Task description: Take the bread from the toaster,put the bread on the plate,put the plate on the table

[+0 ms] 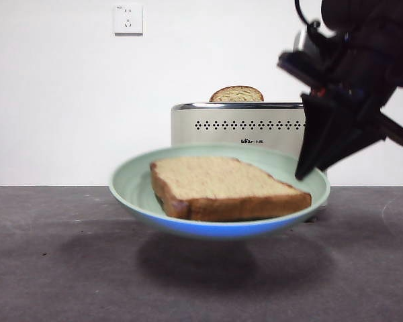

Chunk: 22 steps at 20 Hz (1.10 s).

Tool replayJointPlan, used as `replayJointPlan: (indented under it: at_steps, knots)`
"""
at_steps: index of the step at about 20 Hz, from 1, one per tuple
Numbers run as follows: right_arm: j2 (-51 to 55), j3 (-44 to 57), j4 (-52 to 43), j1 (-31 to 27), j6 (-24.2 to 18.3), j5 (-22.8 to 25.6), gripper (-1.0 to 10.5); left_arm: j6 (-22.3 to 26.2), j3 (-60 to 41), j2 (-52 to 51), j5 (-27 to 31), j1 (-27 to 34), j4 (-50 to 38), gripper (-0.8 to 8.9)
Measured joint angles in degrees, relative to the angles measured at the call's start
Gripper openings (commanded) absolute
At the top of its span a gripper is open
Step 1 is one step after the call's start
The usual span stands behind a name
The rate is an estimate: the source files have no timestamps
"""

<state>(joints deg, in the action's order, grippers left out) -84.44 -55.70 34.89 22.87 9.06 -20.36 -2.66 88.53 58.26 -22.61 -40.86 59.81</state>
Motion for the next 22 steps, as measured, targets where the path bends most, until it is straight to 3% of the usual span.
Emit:
replayJointPlan:
  at_steps: [17,19,22]
  knots:
    - [-12.26,-0.02,-3.37,-3.15,0.44,-0.46,-0.2,2.27,0.00,0.00,0.02,-1.38,0.42,-0.08]
    - [-12.33,-0.07,-3.52,-3.13,0.50,0.22,0.7,2.27,0.00,0.00,0.02,-1.38,0.57,-0.08]
    - [-12.55,-0.07,-3.63,-3.10,0.37,1.09,3.8,2.29,0.00,0.00,0.02,-1.38,0.59,-0.08]
